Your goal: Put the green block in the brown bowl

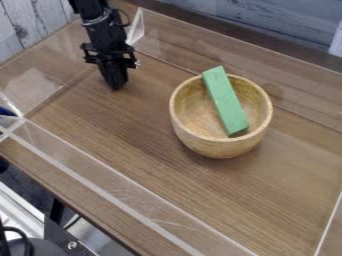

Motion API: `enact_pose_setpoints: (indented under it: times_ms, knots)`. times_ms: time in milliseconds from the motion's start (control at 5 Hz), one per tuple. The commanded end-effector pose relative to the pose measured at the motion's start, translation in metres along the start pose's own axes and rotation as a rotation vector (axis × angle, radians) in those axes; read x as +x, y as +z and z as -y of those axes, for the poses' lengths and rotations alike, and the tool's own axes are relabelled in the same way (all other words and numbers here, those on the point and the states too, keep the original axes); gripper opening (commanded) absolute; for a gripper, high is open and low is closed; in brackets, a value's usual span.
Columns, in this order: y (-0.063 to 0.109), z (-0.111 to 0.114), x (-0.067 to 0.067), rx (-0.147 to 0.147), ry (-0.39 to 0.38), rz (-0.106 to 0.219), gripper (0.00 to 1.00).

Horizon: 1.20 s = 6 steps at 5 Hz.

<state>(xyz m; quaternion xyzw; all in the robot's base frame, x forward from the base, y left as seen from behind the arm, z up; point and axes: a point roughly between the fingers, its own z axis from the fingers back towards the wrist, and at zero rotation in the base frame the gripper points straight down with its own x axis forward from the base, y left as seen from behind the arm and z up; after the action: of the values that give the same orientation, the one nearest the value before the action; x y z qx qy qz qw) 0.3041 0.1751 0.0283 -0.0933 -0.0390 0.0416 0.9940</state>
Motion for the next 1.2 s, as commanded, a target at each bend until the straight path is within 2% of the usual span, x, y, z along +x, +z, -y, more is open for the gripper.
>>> enact_pose_setpoints:
  times_ms: [0,400,600,800,1000]
  knots:
    - [0.033,0.003,0.011,0.027,-0.025,0.139,0.00]
    - [0.021,0.006,0.002,-0.036,-0.005,0.211,0.00]
    - [0.034,0.006,0.001,-0.028,-0.022,0.191,1.00]
    - [0.033,0.007,0.000,-0.039,-0.006,0.193,0.00]
    - [0.035,0.010,-0.003,-0.055,0.009,0.197,0.00]
